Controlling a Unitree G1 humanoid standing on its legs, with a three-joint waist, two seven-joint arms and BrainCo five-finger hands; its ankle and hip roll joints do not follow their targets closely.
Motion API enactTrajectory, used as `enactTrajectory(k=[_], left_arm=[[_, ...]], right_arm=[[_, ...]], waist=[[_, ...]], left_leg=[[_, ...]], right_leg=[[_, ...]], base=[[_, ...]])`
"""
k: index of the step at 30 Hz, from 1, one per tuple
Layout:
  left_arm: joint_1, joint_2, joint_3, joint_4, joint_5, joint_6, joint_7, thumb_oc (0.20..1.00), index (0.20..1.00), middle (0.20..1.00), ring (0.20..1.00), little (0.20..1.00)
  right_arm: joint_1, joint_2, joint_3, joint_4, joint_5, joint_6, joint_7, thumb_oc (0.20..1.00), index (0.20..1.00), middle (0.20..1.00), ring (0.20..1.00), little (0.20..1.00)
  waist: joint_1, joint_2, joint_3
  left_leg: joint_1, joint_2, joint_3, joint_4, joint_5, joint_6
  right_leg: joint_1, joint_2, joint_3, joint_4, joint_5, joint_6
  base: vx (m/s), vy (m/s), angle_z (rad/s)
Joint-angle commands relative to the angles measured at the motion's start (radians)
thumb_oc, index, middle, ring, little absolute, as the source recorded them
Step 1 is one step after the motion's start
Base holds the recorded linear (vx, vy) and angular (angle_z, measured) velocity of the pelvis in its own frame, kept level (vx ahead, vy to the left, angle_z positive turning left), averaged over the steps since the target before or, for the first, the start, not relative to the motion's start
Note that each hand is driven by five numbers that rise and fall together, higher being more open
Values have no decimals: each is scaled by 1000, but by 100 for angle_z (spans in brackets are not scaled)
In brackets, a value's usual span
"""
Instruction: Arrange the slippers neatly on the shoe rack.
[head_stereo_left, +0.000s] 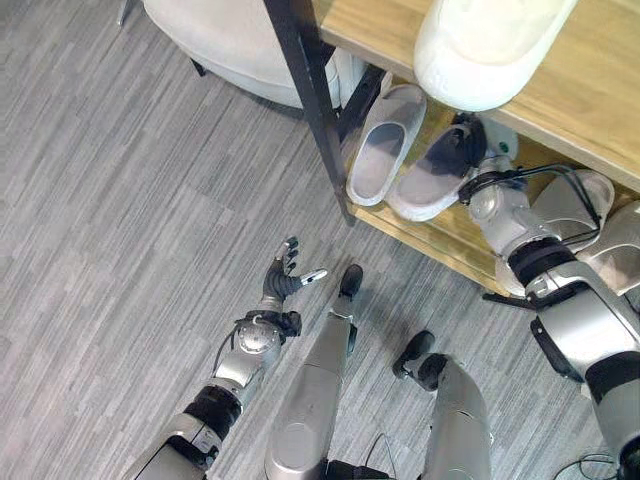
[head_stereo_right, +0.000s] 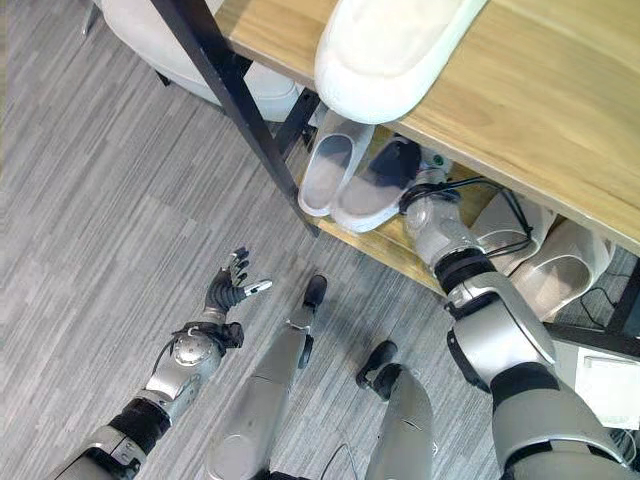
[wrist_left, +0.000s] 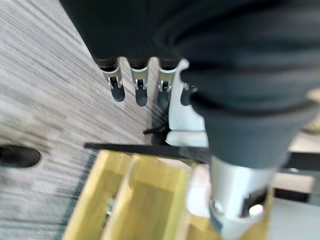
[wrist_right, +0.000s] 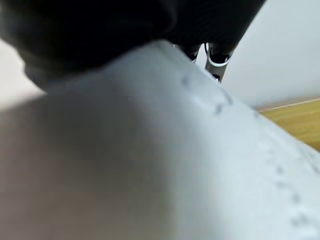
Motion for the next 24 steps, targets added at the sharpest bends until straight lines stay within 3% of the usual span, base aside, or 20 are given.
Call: enactTrajectory(k=[1, 6, 7, 8, 17, 24], left_arm=[[6, -2, -29, -27, 4, -38, -15, 1000, 1000, 1000, 1000, 1000], [1, 6, -52, -29, -6, -29, -26, 1000, 1000, 1000, 1000, 1000], [-2, 5, -57, -24, -11, -29, -26, 1000, 1000, 1000, 1000, 1000], [-8, 7, -61, -21, -19, -26, -29, 1000, 1000, 1000, 1000, 1000], [-41, -6, -49, 11, -39, -16, -26, 1000, 1000, 1000, 1000, 1000], [-49, -17, -49, 38, -29, -3, -6, 1000, 1000, 1000, 1000, 1000]], right_arm=[[-68, -41, 35, 54, 45, -15, -60, 200, 200, 200, 200, 200], [-134, -27, 16, 218, 146, -23, -54, 200, 200, 200, 200, 200], [-144, -17, 7, 245, 173, -25, -51, 470, 470, 470, 470, 470], [-160, -21, 14, 281, 184, -18, -40, 1000, 1000, 1000, 1000, 1000], [-213, 18, -16, 321, 346, -38, 22, 1000, 1000, 1000, 1000, 1000], [-147, 104, -136, 259, 538, -105, -30, 1000, 1000, 1000, 1000, 1000]], waist=[[13, -5, -46], [30, 10, -38], [35, 12, -39], [38, 13, -40], [37, 7, -32], [8, -9, -21]], left_leg=[[-1, 10, -2, 170, -210, 0], [-13, 2, -7, 186, -219, 4], [-13, 1, -8, 182, -219, 4], [-12, 1, -9, 177, -217, 4], [20, -2, -7, 117, -200, 0], [49, 8, 10, 105, -203, 0]], right_leg=[[-15, 3, 58, -130, 107, 96], [-26, 5, 51, -125, 101, 93], [-25, 6, 52, -131, 102, 93], [-25, 6, 51, -135, 104, 93], [6, 13, 44, -195, 124, 92], [27, 26, 59, -218, 132, 90]], base=[[40, -45, 16], [34, -8, 10], [0, 0, 0], [0, 0, 0], [12, -8, 2], [1, 21, -1]])
